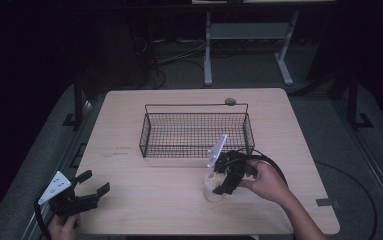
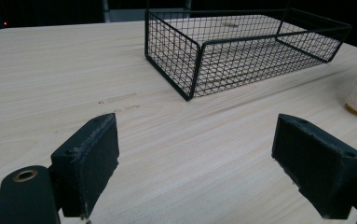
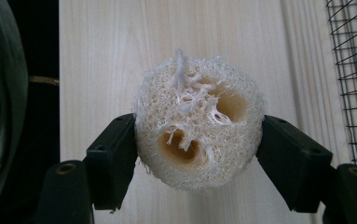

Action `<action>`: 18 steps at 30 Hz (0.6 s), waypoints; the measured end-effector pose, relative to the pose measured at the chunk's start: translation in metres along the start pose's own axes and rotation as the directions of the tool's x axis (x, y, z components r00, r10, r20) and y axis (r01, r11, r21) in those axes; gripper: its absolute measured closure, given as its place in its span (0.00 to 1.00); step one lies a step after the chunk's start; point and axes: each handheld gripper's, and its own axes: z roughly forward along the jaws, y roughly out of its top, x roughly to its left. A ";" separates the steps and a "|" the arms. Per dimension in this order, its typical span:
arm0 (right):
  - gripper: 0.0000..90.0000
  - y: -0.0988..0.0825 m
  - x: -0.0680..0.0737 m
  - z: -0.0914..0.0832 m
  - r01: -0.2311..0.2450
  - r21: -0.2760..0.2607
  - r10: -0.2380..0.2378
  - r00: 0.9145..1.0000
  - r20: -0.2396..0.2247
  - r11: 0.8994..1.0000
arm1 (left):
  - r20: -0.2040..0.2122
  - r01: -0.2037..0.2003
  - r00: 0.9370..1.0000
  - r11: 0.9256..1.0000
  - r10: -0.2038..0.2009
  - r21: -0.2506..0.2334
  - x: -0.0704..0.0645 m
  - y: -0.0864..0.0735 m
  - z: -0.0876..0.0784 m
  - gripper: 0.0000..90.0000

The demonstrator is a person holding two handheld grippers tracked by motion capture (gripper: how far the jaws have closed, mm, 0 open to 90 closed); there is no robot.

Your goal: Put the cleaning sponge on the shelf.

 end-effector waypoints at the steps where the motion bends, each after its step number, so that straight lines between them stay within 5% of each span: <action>1: 0.33 -0.001 0.000 -0.002 -0.002 -0.008 0.002 1.000 -0.002 1.000 | -0.001 -0.001 1.000 1.000 0.001 0.001 0.000 0.000 0.000 0.15; 18: 0.33 0.008 -0.007 -0.042 0.013 -0.044 -0.012 1.000 0.025 0.999 | -0.004 0.003 1.000 1.000 -0.003 -0.005 -0.001 0.001 0.000 0.15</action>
